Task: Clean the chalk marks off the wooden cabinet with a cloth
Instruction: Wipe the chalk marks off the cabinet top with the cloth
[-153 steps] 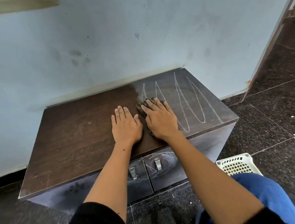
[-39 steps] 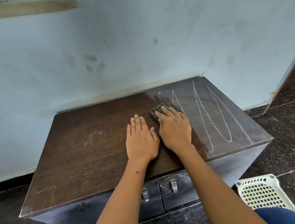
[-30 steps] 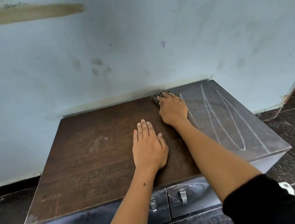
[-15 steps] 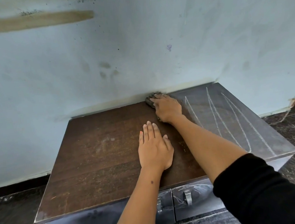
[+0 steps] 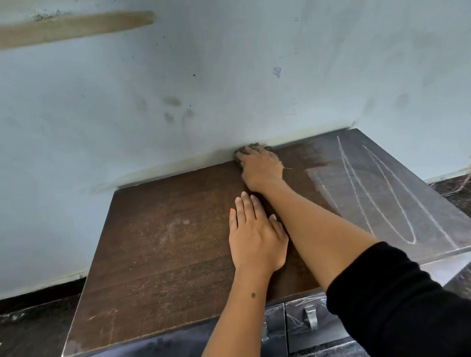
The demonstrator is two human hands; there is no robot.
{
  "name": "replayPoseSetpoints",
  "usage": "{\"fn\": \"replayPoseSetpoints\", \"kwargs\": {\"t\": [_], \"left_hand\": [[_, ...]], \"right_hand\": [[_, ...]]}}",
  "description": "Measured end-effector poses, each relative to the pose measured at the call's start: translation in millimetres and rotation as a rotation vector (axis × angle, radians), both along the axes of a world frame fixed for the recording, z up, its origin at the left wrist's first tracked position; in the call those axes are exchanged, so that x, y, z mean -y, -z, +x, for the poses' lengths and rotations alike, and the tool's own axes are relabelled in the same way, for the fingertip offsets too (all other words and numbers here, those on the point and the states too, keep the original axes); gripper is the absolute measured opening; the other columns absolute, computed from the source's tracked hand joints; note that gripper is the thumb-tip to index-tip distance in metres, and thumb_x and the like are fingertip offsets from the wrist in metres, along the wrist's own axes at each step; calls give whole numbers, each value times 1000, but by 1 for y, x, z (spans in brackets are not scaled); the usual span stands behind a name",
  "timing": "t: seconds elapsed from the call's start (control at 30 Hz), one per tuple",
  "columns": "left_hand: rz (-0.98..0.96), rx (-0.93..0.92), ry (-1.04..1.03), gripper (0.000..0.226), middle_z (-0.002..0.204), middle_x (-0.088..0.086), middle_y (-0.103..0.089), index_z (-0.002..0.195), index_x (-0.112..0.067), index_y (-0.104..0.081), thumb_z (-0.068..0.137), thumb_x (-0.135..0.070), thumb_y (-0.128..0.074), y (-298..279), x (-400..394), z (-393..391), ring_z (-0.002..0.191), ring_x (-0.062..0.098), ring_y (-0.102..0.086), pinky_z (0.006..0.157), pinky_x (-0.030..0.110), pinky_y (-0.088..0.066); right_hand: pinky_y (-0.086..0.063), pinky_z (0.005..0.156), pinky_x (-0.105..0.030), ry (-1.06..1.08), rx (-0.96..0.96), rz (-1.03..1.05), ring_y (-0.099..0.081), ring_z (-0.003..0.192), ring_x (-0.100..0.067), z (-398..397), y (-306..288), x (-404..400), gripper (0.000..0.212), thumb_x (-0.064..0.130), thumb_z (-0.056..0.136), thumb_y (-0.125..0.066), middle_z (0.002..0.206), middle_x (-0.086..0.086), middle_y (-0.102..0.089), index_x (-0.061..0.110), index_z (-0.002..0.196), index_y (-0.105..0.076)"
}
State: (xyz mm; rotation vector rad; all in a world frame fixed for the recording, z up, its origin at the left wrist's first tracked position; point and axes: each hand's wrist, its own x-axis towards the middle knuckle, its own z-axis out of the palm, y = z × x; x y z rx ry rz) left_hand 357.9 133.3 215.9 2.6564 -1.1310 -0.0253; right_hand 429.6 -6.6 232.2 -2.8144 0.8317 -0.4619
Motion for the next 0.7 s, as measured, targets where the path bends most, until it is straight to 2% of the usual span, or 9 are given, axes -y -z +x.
{"fn": "replayPoseSetpoints", "kwargs": {"t": [0.13, 0.23, 0.33, 0.43, 0.7], "left_hand": [[10, -1, 4, 86, 160, 11, 2, 151, -6, -4, 76, -43, 15, 0, -1, 0, 147, 21, 5, 118, 34, 4], [34, 2, -4, 78, 160, 10, 3, 151, -6, -3, 82, -41, 10, -2, 0, 0, 147, 21, 6, 118, 33, 4], [54, 1, -5, 66, 160, 10, 4, 151, -7, -2, 93, -38, 0, -4, -1, 0, 147, 20, 6, 118, 33, 4], [61, -1, -4, 58, 160, 9, 4, 152, -7, -3, 102, -34, -14, -6, -2, -1, 147, 20, 6, 119, 33, 4], [69, -37, -3, 58, 160, 10, 1, 151, -5, -5, 102, -33, -16, -10, -3, -3, 147, 21, 3, 119, 34, 2]], "right_hand": [[-26, 112, -39, -90, -35, 55, -27, 141, -20, -11, 0, 24, 42, 28, 101, -33, 152, 5, -31, 29, 142, -40], [-28, 111, -40, 30, -13, 75, -30, 138, -21, -37, -1, 60, 41, 27, 101, -33, 151, 4, -34, 28, 140, -42], [-25, 113, -39, 116, -22, 112, -27, 140, -21, -51, -1, 78, 42, 25, 101, -32, 152, 3, -31, 27, 141, -41], [-22, 115, -38, 124, -15, 108, -25, 141, -21, -56, -1, 69, 41, 24, 101, -31, 153, 2, -30, 25, 141, -41], [-21, 114, -36, 92, 23, 95, -27, 140, -18, -142, 1, 9, 41, 26, 101, -33, 152, 8, -32, 30, 140, -42]]}}
